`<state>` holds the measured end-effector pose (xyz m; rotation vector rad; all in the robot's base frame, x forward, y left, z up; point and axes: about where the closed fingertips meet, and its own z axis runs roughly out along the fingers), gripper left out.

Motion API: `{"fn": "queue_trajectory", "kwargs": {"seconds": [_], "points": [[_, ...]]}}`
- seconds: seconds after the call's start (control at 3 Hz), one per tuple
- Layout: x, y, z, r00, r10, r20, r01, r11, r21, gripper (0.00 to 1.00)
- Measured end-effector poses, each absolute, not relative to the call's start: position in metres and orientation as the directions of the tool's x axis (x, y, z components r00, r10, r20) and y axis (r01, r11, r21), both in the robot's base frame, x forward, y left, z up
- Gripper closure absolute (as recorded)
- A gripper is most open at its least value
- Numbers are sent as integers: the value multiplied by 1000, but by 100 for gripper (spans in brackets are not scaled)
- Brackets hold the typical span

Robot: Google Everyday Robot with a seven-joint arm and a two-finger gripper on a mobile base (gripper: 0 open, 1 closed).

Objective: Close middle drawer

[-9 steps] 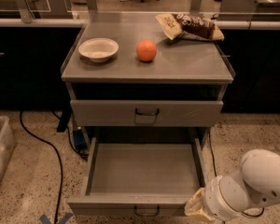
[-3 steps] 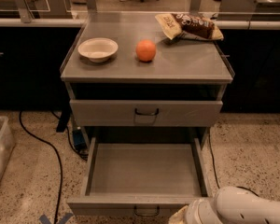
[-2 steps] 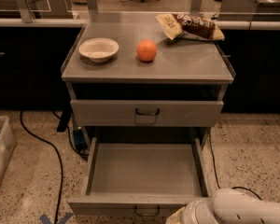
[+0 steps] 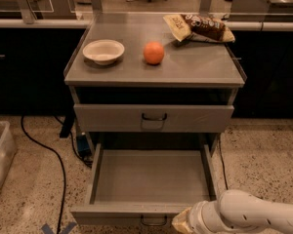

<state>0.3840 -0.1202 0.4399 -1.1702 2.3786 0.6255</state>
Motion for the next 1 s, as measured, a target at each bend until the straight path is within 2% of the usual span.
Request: {"fn": "queue_trajectory", "kwargs": {"seconds": [0.33,1.0], "points": [[418,-147,462,-546,-628,-555,-802,583,130,100],[385,-128,456,-572,-608,-550,-788,592,166,100]]}}
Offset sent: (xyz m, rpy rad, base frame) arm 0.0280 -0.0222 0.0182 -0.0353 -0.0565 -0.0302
